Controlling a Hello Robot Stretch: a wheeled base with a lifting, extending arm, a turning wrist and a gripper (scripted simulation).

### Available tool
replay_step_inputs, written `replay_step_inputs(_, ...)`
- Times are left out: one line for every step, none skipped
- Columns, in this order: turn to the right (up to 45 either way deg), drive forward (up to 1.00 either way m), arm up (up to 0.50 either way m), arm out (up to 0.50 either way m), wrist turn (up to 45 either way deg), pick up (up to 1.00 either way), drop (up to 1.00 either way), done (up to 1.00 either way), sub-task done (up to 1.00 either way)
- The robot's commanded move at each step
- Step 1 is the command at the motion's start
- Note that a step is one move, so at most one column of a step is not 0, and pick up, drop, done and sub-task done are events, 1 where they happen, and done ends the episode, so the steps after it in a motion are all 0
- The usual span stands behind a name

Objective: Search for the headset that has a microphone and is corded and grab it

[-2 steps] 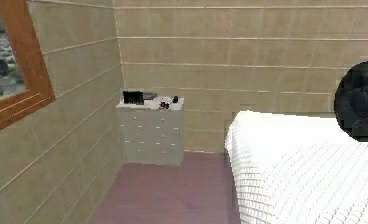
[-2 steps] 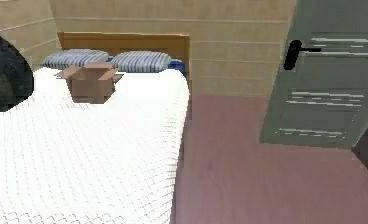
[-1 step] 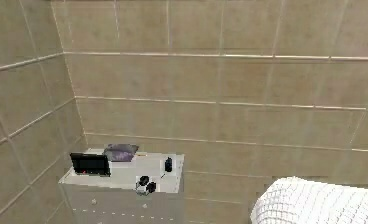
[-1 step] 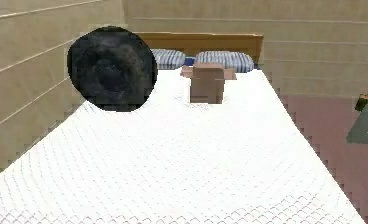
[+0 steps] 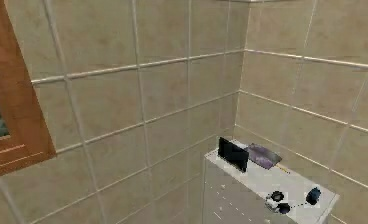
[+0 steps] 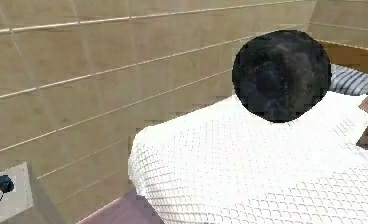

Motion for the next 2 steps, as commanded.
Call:
replay_step_inputs(-45.0, 0.00, 0.00, 0.00, 0.0, 0.00, 0.00, 0.00, 0.00)
replay_step_inputs(0.0, 0.00, 0.50, 0.00, 0.0, 0.00, 0.00, 0.00, 0.00)
